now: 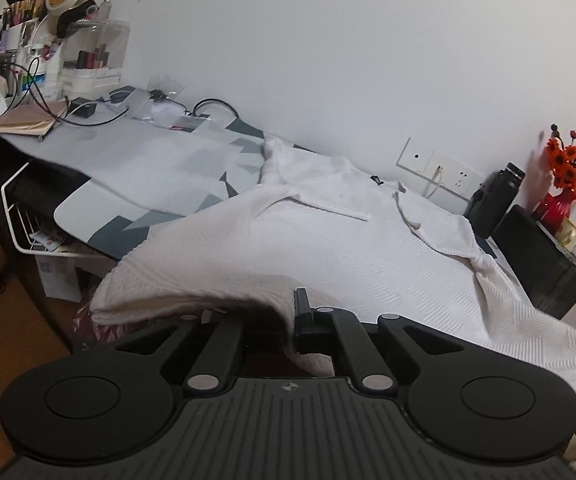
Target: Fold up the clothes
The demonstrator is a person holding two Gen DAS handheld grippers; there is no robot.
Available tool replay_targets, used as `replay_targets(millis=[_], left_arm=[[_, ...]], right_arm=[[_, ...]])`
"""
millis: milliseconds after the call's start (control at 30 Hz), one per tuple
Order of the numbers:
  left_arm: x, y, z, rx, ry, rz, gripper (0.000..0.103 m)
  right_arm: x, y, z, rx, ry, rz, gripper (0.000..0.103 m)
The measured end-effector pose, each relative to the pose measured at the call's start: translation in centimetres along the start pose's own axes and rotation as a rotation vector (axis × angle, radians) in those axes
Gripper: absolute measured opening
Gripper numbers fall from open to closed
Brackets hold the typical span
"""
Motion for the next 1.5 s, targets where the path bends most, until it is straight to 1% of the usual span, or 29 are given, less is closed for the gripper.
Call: replay_targets(millis=[67, 200, 300, 533, 600, 667, 767, 800, 933, 1033, 1167, 1367, 1500], left_arm=[[0.0, -0.4, -0.2, -0.007, -0.003, -0.001, 0.005], [0.2, -1.4, -0.9, -0.046, -0.017, 0.003, 0.005], [0.2, -1.9, -1.1, -0.055, -0.013, 0.003, 0.005], [0.0, -2.1, -1.7, -0.059, -0.001, 0.002, 0.005], [0.0, -2.0, -1.7, -0.055, 0.002, 0.003, 0.005], [-0.1, -1.9, -1.7, -0.052, 0.007, 0.002, 0.005], [-0.4, -1.7, -1.6, -0.044, 0.016, 0.002, 0.005], [-0.5, -1.5, -1.5, -0.035, 0.022, 0.002, 0.005], [-1.1, -0.8, -0.7, 0.003, 0.034, -0.004, 0.005], [-1.6, 0.2, 0.1, 0.047, 0.048, -0.010, 0.005], [-2.3, 1.7, 1.5, 0.117, 0.065, -0.021, 0.005], [-3.4, 4.7, 4.1, 0.302, 0.080, -0.025, 0.007], [-3.7, 5.5, 5.4, 0.380, 0.090, -0.031, 0.008]], right_arm=[[-0.8, -1.3, 0.3, -0.065, -0.004, -0.006, 0.010], [-2.2, -4.3, 0.9, -0.264, -0.009, -0.031, 0.011], [-3.0, -6.4, 1.8, -0.405, 0.004, -0.044, 0.011], [-4.2, -10.6, 4.0, -0.672, 0.000, -0.026, 0.014], [-4.3, -11.3, 4.3, -0.701, -0.003, -0.021, 0.012], [-4.2, -11.2, 4.2, -0.690, -0.006, -0.018, 0.007], [-3.3, -10.4, 3.4, -0.643, -0.031, -0.018, 0.005], [-2.6, -9.8, 2.8, -0.607, -0.052, -0.018, 0.005], [0.8, -6.4, -0.4, -0.373, -0.130, -0.037, 0.005], [2.2, -4.6, -1.8, -0.270, -0.135, -0.044, 0.005], [3.3, -3.4, -2.7, -0.203, -0.129, -0.023, 0.005], [3.8, -2.3, -3.2, -0.150, -0.106, -0.006, 0.005], [3.9, -1.7, -3.5, -0.124, -0.097, -0.006, 0.004]])
Point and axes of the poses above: each gripper's, at about its wrist camera, not at the fingertips, and x roughly against the way its jaws point, y to its left, z to its underside, the point moved 4 cm from there along -x, roughly the way its jaws point
